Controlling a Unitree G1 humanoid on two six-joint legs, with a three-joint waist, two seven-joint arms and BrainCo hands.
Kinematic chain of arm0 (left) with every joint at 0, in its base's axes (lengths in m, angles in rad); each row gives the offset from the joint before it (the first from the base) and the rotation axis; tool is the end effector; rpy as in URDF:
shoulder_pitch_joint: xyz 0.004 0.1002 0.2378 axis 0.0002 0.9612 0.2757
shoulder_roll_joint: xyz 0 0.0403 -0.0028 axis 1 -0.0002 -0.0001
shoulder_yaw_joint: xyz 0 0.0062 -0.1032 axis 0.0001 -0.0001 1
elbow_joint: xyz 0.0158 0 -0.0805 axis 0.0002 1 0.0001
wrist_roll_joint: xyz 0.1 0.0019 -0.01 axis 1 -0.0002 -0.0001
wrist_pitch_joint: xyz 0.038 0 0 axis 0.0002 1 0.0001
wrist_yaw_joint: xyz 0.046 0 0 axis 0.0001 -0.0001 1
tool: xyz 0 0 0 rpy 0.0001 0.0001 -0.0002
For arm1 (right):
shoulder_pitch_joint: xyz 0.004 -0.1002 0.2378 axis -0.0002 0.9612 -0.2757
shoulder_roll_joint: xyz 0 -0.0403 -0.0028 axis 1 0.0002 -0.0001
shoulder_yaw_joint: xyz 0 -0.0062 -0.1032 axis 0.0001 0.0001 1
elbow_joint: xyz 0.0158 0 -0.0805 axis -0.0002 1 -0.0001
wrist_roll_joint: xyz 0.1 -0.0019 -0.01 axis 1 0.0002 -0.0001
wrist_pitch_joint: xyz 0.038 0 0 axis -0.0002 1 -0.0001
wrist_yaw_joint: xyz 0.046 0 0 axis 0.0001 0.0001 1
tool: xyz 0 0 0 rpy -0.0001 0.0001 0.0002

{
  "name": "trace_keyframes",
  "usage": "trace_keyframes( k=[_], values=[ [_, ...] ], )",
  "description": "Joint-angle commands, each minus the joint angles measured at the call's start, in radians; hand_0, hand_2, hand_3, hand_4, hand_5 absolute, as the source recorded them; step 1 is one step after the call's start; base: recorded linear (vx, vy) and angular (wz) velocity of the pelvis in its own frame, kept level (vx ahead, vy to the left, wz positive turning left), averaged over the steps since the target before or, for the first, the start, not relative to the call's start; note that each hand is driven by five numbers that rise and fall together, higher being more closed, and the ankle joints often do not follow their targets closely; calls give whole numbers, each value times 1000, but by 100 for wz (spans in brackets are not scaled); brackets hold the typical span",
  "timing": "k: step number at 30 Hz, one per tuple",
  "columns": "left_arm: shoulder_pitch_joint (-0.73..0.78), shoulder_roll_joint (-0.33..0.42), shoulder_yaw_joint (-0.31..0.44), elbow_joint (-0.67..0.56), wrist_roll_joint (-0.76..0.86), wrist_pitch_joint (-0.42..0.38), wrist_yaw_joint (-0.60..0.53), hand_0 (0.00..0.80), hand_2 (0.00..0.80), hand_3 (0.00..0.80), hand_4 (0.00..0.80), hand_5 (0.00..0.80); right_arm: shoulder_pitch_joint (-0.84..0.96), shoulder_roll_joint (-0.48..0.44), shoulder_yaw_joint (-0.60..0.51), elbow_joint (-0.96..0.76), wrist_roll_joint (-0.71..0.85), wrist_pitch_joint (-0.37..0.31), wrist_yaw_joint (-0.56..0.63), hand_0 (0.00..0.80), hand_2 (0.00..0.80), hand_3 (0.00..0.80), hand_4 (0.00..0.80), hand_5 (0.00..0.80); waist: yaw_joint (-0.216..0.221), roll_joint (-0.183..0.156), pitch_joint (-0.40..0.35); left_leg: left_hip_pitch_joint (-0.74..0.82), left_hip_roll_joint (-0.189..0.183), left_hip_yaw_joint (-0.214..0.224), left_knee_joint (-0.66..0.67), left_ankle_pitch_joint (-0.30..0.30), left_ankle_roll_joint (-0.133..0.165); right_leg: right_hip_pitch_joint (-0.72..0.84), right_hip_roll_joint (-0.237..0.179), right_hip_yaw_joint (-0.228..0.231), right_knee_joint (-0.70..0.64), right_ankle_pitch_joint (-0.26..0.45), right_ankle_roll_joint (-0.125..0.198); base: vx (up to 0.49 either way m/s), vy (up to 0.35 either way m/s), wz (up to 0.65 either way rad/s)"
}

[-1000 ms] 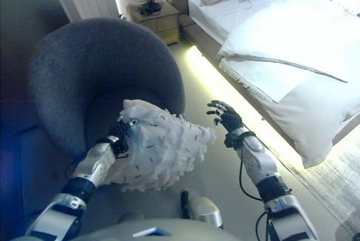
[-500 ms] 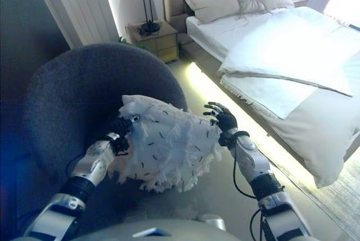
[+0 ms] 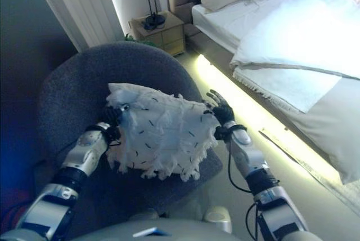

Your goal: Pick up the cushion and take it to the sofa

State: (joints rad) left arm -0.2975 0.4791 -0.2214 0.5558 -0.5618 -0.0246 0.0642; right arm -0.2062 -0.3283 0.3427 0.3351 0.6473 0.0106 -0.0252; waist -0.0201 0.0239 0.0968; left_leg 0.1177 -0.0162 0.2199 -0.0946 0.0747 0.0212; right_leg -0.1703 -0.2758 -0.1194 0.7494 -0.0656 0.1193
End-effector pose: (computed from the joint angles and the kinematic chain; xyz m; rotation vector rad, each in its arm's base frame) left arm 0.2492 0.2316 0.0250 0.0021 0.2775 0.0688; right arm 0.2315 -0.1590 0.0170 0.2210 0.2772 0.2000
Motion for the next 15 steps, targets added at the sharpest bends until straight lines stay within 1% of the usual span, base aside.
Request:
trace_keyframes(
  k=[1, 2, 4, 6, 8, 10, 12, 15],
  values=[
    [-155, 80, 150, 11, -27, -185, 114, 800, 800, 800, 800, 800, 39, 14, 15, -9, -24, -29, 12, 0, 0, 0, 0, 0, -49, -11, -95, -53, -2, -9, 51, -58, -9, 23, -17, 30, -172, 181, 20, 158, -103, 5],
    [-172, 89, 162, 20, -29, -188, 124, 800, 800, 800, 800, 800, 51, 9, 10, -9, -23, -26, 22, 0, 0, 0, 0, 0, -59, -9, -87, -57, 11, 2, 54, -51, -13, 18, 1, 30, -257, 218, 15, 131, -154, 13],
    [-192, 110, 165, 22, -16, -180, 139, 800, 800, 800, 800, 800, 82, -11, -5, -14, 9, -12, 35, 0, 0, 0, 0, 0, -83, -31, -75, -38, 14, -4, 52, -71, -36, 13, 28, 54, -456, 265, 45, 155, -199, 10],
    [-189, 114, 160, 19, 19, -172, 141, 800, 800, 800, 800, 800, 104, -27, -32, -10, 52, -1, 47, 0, 0, 0, 0, 0, -93, -46, -68, -24, 21, -18, 55, -88, -46, 26, 40, 60, -543, 267, 61, 174, -166, 4],
    [-176, 106, 162, 15, 104, -152, 140, 800, 800, 800, 800, 800, 119, -31, -68, 14, 59, 15, 66, 0, 0, 0, 0, 0, -88, -52, -76, -16, 42, -25, 48, -86, -62, 71, 43, 45, -611, 232, 62, 175, -131, 22],
    [-165, 112, 160, 41, 144, -145, 147, 800, 800, 800, 800, 800, 144, -33, -90, 28, 55, 34, 89, 0, 0, 0, 0, 0, -88, -53, -96, -10, 56, -16, 39, -80, -72, 137, 48, 19, -675, 208, 61, 186, -86, 32],
    [-166, 132, 172, 86, 126, -141, 156, 800, 800, 800, 800, 800, 166, -43, -98, 36, 44, 48, 119, 0, 0, 0, 0, 0, -94, -48, -113, -8, 68, -2, 37, -81, -79, 169, 55, 11, -711, 186, 59, 181, -53, 27],
    [-170, 154, 196, 158, 133, -142, 221, 800, 800, 800, 800, 800, 208, -51, -89, 24, 28, 58, 149, 0, 0, 0, 0, 0, -115, -41, -127, -5, 79, 19, 32, -85, -83, 185, 65, 10, -735, 157, 54, 144, -28, -18]
  ],
)
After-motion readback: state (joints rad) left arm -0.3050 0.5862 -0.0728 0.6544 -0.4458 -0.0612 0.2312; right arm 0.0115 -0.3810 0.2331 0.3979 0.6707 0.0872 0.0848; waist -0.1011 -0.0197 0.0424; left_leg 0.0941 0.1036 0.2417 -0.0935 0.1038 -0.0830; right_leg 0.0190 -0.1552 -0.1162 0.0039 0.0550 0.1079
